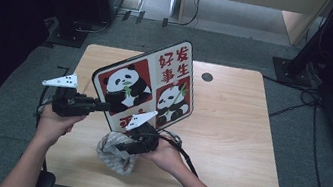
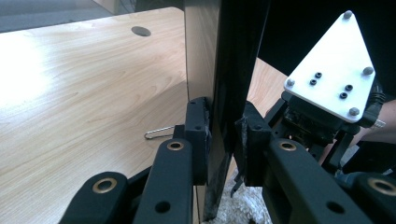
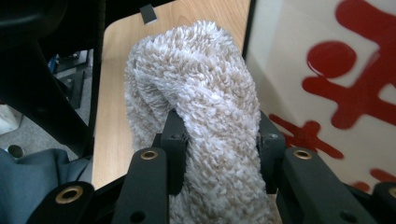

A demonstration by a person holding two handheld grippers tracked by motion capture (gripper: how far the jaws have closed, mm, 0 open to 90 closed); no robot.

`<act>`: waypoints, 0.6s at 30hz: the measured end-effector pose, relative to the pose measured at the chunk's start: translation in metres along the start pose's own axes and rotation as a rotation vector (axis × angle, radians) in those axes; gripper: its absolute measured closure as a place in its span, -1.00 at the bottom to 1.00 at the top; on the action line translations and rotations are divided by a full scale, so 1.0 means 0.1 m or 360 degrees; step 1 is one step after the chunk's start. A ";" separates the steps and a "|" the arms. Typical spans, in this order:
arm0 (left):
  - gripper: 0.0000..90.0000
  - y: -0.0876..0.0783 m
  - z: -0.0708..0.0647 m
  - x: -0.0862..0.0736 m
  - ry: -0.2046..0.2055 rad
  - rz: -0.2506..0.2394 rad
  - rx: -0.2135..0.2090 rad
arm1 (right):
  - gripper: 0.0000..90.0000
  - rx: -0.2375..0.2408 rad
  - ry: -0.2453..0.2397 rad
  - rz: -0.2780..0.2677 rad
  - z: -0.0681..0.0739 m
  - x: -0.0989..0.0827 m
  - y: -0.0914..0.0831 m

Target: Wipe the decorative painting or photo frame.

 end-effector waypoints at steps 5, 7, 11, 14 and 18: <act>0.73 0.00 0.00 0.00 0.0002 0.0003 0.0004 | 0.45 -0.0007 0.0007 0.0005 -0.05 -0.03 -0.04; 0.73 0.00 0.00 0.00 -0.0003 0.0000 0.0008 | 0.45 -0.0012 0.0014 0.0014 -0.09 -0.06 -0.09; 0.73 0.00 0.00 0.00 -0.0010 -0.0010 0.0007 | 0.45 -0.0019 0.0041 0.0019 -0.14 -0.11 -0.17; 0.73 0.00 0.00 0.00 -0.0016 -0.0011 0.0010 | 0.46 0.0012 0.0079 0.0004 -0.15 -0.08 -0.24; 0.73 0.00 -0.01 0.00 -0.0015 -0.0012 0.0010 | 0.46 0.0018 0.0112 0.0029 -0.11 -0.03 -0.32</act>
Point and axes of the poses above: each handheld gripper's, and its own axes: y roughly forward along the jaws, x roughly out of its top, z roughly to its left, the point moved 10 cm from there along y, roughly forward along the jaws, and after that the axes turned 12 degrees about y, right-handed, at the moved point
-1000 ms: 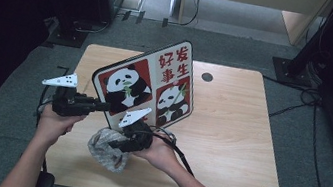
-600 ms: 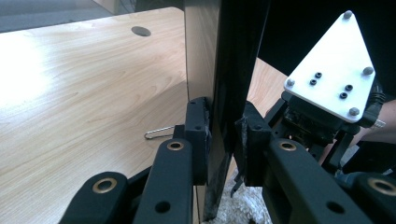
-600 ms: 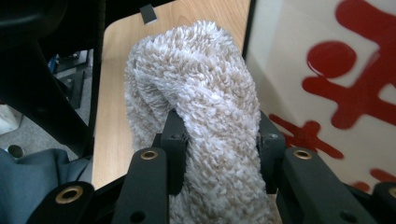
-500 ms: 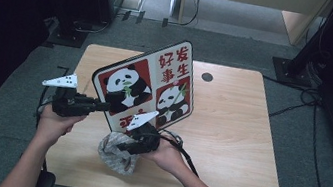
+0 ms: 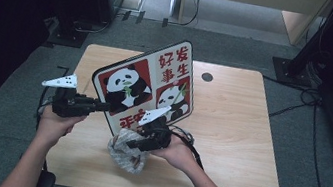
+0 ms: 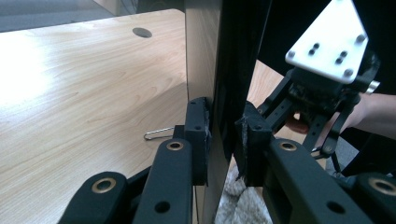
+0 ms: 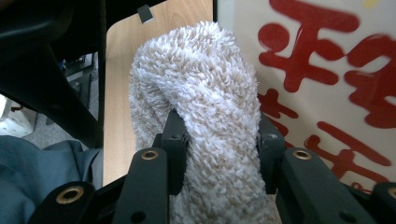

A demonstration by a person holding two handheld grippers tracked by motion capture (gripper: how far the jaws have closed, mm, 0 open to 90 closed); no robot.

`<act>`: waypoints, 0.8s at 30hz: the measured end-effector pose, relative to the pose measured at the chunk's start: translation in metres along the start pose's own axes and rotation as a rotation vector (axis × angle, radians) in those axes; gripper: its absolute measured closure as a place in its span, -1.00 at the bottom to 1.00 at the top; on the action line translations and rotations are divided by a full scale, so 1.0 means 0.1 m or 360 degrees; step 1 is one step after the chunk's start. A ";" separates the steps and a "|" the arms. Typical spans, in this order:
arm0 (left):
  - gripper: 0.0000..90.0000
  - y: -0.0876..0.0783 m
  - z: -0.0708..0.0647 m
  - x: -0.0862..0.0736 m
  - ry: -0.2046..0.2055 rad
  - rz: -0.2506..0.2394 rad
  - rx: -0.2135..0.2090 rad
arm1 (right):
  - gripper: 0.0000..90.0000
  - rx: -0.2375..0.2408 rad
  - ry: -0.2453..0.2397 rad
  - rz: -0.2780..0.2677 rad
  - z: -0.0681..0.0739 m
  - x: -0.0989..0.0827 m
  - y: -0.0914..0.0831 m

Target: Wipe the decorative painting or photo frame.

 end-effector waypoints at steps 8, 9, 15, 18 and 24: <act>0.73 0.00 0.01 0.00 -0.0005 -0.0011 0.0001 | 0.46 0.0010 0.0033 -0.0030 0.04 0.13 -0.19; 0.73 0.00 0.00 0.00 -0.0004 -0.0013 0.0008 | 0.46 0.0011 0.0043 -0.0045 0.04 0.18 -0.26; 0.73 0.00 0.01 0.01 -0.0005 -0.0013 0.0013 | 0.46 -0.0008 0.0023 -0.0086 0.08 0.38 -0.43; 0.73 0.00 0.01 0.01 -0.0015 -0.0017 0.0003 | 0.46 -0.0030 0.0011 -0.0083 0.12 0.46 -0.50; 0.74 -0.01 0.02 0.01 -0.0034 -0.0029 0.0007 | 0.46 -0.0012 0.0016 -0.0082 0.21 0.61 -0.61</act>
Point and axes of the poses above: each handheld gripper's, and its own axes: y roughly forward along the jaws, x roughly out of its top, z roughly to its left, the point moved 10 cm from there along y, roughly forward along the jaws, and after that the axes turned 12 degrees about y, right-handed, at the moved point
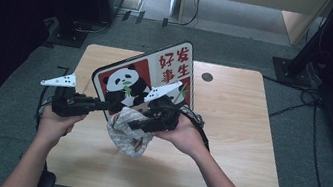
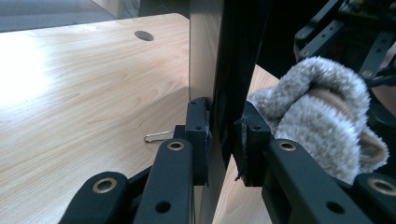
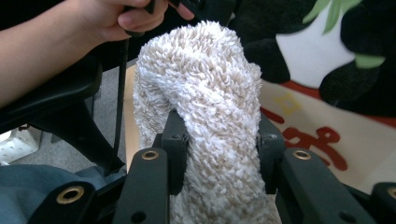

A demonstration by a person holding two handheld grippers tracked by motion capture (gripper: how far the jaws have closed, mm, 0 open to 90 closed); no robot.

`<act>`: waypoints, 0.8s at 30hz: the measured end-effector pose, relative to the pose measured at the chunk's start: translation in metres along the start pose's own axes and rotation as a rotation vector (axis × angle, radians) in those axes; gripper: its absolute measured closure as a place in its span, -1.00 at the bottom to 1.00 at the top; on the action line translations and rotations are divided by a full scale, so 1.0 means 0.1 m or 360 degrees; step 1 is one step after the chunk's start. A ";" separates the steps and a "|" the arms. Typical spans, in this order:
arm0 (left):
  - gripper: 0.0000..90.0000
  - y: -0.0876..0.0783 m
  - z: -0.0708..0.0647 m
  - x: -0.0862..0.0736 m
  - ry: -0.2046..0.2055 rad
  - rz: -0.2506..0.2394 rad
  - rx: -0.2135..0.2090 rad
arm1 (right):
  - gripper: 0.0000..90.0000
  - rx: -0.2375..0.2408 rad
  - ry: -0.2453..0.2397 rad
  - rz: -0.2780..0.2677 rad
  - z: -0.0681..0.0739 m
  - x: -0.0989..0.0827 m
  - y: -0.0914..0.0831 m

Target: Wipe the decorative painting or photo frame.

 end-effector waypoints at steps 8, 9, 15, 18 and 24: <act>0.74 0.00 0.00 0.00 -0.0003 -0.0006 0.0011 | 0.46 -0.0016 -0.0030 -0.0040 0.03 0.19 -0.20; 0.74 0.00 0.00 0.00 -0.0004 -0.0005 0.0015 | 0.46 -0.0019 -0.0029 -0.0049 0.04 0.23 -0.23; 0.74 0.00 -0.01 0.01 -0.0007 -0.0008 0.0023 | 0.46 -0.0068 -0.0074 -0.0071 0.10 0.46 -0.42; 0.74 0.00 -0.01 0.00 -0.0003 -0.0006 0.0024 | 0.46 -0.0078 -0.0091 -0.0071 0.14 0.59 -0.50; 0.75 0.00 -0.01 0.00 0.0023 0.0008 0.0041 | 0.46 -0.0062 -0.0111 -0.0135 0.20 0.93 -0.65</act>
Point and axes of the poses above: each handheld gripper's, and its own axes: y roughly forward along the jaws, x roughly out of its top, z roughly to its left, the point moved 10 cm from there along y, roughly forward along the jaws, and after that the axes turned 12 degrees about y, right-handed, at the moved point
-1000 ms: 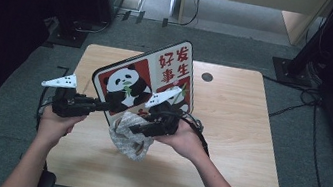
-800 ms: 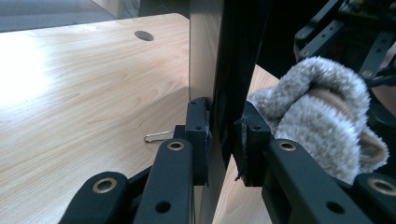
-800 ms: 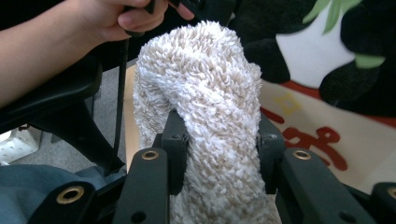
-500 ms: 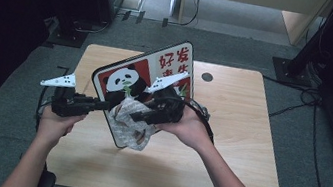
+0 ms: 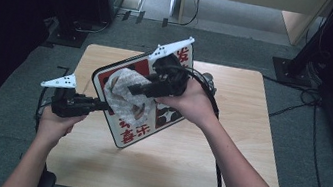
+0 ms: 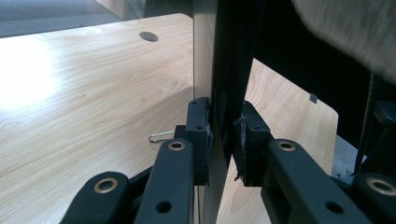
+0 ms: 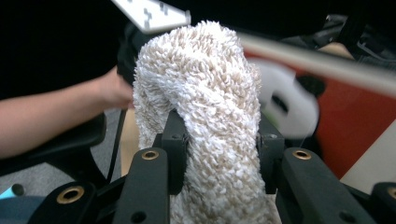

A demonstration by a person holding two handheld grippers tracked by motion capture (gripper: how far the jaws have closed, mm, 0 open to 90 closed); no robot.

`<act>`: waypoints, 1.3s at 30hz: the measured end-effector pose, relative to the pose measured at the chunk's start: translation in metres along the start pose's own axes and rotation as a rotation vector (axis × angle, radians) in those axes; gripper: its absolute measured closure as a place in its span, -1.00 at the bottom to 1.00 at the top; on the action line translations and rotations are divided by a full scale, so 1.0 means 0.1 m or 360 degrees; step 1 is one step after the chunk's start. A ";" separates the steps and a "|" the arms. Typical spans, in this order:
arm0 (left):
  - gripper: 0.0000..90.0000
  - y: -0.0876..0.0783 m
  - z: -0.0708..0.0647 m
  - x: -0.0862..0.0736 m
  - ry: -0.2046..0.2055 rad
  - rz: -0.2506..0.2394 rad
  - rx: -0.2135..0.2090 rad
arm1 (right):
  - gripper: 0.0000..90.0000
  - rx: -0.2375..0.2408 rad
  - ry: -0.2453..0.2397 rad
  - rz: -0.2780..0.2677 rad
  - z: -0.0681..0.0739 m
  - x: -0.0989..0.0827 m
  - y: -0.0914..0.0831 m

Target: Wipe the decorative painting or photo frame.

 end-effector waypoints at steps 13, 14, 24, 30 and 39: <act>0.75 0.00 0.00 0.00 0.0008 0.0000 0.0007 | 0.46 -0.0093 -0.0113 -0.0030 0.09 0.78 -0.13; 0.75 0.00 0.00 0.00 0.0008 0.0000 0.0007 | 0.46 -0.0099 -0.0117 -0.0039 0.08 0.84 -0.13; 0.75 0.00 0.00 0.00 0.0010 -0.0004 -0.0003 | 0.46 -0.0110 -0.0088 0.0006 0.05 1.10 0.20; 0.75 -0.01 0.01 -0.01 0.0008 -0.0002 -0.0007 | 0.46 -0.0123 -0.0092 0.0082 -0.01 1.01 0.47; 0.75 -0.01 0.02 0.00 0.0014 -0.0002 -0.0002 | 0.30 -0.0150 -0.0163 0.0069 -0.05 0.95 0.56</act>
Point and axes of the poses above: each handheld gripper's, and its own axes: y roughly forward along the jaws, x roughly out of its top, z roughly to its left, the point moved 10 cm from there along y, roughly forward along the jaws, and after that the axes turned 12 degrees about y, right-handed, at the moved point
